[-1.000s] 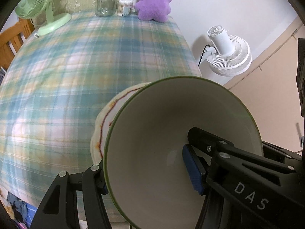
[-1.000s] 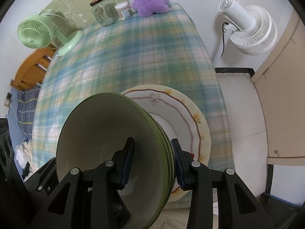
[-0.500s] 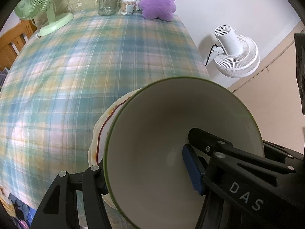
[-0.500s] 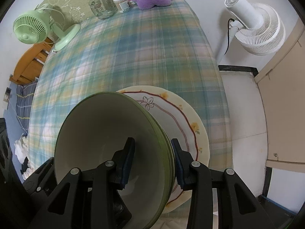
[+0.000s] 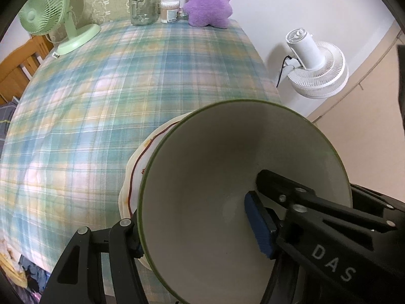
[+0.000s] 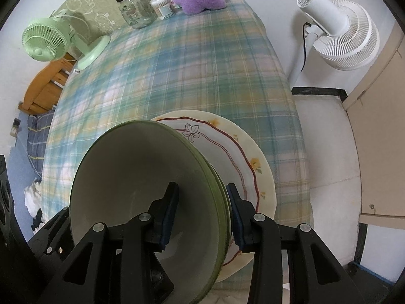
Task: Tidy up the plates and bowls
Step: 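Lower the nested pieces onto the plate stack and open both grippers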
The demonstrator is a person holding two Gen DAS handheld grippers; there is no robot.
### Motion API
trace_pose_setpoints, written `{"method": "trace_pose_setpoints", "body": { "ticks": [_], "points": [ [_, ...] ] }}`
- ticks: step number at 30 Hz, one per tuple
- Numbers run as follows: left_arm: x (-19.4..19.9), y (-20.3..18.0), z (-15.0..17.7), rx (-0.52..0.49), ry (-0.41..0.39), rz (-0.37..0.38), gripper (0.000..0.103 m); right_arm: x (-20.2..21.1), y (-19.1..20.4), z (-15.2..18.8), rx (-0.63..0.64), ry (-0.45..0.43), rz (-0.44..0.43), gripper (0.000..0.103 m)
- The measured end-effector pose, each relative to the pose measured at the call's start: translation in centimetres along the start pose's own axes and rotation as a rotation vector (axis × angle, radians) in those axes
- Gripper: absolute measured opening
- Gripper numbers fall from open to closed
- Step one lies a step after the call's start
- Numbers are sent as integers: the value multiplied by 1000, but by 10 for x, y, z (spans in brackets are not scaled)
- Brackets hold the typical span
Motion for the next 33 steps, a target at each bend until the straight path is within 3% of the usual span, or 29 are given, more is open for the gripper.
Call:
{"method": "trace_pose_setpoints", "body": {
  "ticks": [5,6,8,10,18,24,28,33],
  "points": [
    [7,-1,3,-16,-20,-71,71,6,-5,2,17,-22,5,45],
    [10,1,4,-14,-25,-83,76,9,-5,3,26,-29,15,47],
    [17,6,5,-1,-44,-99,82,16,-5,5,35,-55,33,63],
    [25,10,6,-1,-62,-99,90,24,-6,6,37,-82,44,67],
    [57,30,10,-59,-144,-107,93,59,8,14,3,-211,154,69],
    [84,74,20,-80,-208,-93,93,80,41,27,-49,-301,197,71],
    [96,113,28,-106,-263,-44,95,81,80,39,-63,-351,211,71],
    [102,169,40,-135,-310,-104,95,64,125,58,-102,-378,226,72]
  ]
}}
Point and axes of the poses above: each gripper's, at about its wrist camera, not at the fingertips, and x roughly against the way its jaws point, y to its left, z to its underside, the point moved 5 cm from there along -x, roughly the way its jaws point, and after that the axes turned 5 degrees about y, right-handed, at the moved point
